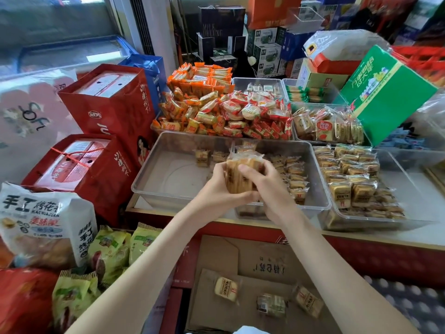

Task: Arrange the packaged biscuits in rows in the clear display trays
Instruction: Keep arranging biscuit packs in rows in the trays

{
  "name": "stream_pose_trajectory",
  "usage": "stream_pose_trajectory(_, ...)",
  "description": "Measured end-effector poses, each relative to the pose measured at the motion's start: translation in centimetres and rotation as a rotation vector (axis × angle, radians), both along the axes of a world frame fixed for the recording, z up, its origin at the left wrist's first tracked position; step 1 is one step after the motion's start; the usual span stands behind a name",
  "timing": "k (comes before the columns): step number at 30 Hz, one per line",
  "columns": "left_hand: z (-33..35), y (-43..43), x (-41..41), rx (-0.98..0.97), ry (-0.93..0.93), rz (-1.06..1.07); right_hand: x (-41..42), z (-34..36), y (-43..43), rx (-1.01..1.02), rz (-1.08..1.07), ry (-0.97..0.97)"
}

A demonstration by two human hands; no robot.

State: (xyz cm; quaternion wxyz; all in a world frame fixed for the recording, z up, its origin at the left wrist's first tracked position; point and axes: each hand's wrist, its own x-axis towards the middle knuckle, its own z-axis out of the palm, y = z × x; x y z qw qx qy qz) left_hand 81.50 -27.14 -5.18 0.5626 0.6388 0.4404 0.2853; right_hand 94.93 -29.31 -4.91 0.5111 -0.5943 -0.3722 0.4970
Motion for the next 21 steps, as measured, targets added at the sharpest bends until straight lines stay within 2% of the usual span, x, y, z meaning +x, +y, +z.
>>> stream_pose_trajectory(2,-0.3,0.2,-0.9,-0.011,-0.05,-0.012,0.8,-0.3,-0.2,-0.029,0.029,0.221)
stream_pose_trajectory(4,-0.7,0.6,-1.6,-0.015,-0.124,0.064,1.1,-0.5,-0.6,-0.012,0.068,0.408)
stream_pose_trajectory(9,-1.0,1.3,-2.7,-0.32,-0.451,0.23,2.5,-1.4,-1.0,0.047,0.161,0.821)
stream_pose_trajectory(14,-1.0,0.8,-1.5,-0.555,-0.618,0.274,2.7,-2.2,-1.0,0.078,0.137,0.995)
stream_pose_trajectory(16,-1.1,0.6,-1.0,-0.507,-0.526,0.258,2.6,-2.4,-1.1,0.086,0.146,1.041)
stream_pose_trajectory(19,-1.8,0.2,-0.3,-0.364,-0.234,0.183,2.5,-2.5,-1.3,0.083,0.15,1.033)
stream_pose_trajectory(21,-1.9,0.1,-0.1,-0.357,-0.203,0.195,2.5,-2.6,-1.3,0.081,0.165,1.014)
